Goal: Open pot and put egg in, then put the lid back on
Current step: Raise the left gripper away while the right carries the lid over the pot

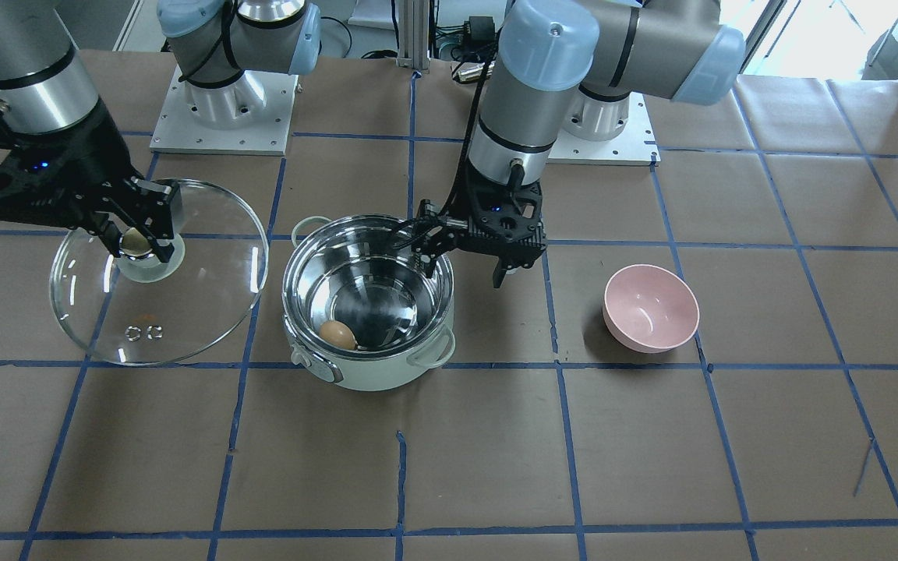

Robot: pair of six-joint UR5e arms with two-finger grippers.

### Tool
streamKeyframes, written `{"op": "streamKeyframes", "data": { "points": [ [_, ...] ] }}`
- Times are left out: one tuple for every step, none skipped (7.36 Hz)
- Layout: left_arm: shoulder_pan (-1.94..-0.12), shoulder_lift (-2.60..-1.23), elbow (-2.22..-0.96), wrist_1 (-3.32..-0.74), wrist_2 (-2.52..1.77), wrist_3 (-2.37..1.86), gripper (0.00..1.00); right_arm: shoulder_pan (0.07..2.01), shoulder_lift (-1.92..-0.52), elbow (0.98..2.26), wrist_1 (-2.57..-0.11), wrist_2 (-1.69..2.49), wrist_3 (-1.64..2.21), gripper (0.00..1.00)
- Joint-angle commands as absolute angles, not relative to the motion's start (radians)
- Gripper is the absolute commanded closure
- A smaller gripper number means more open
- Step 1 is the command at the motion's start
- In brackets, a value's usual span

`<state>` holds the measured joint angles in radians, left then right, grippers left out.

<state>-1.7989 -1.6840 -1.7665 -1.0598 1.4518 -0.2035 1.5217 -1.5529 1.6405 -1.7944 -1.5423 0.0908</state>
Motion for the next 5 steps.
{"op": "streamKeyframes", "data": {
  "points": [
    [-1.727, -1.593, -1.761, -1.222, 1.454, -0.143, 0.08, 1.671, -1.519, 1.638, -1.857, -1.545, 0.298, 0.53],
    [-1.711, -1.560, -1.740, -1.314, 1.459, -0.135, 0.04, 1.737, -1.494, 1.640, -1.908, -1.546, 0.372, 0.53],
    [-1.685, -1.552, -1.685, -1.401, 1.526, -0.073, 0.03, 1.805, -1.459, 1.640, -1.974, -1.548, 0.385, 0.53],
    [-1.652, -1.563, -1.645, -1.452, 1.535, 0.008, 0.03, 1.859, -1.424, 1.641, -2.032, -1.555, 0.432, 0.53],
    [-1.623, -1.563, -1.625, -1.495, 1.539, 0.015, 0.01, 1.885, -1.402, 1.650, -2.033, -1.549, 0.466, 0.53]
  ]
}}
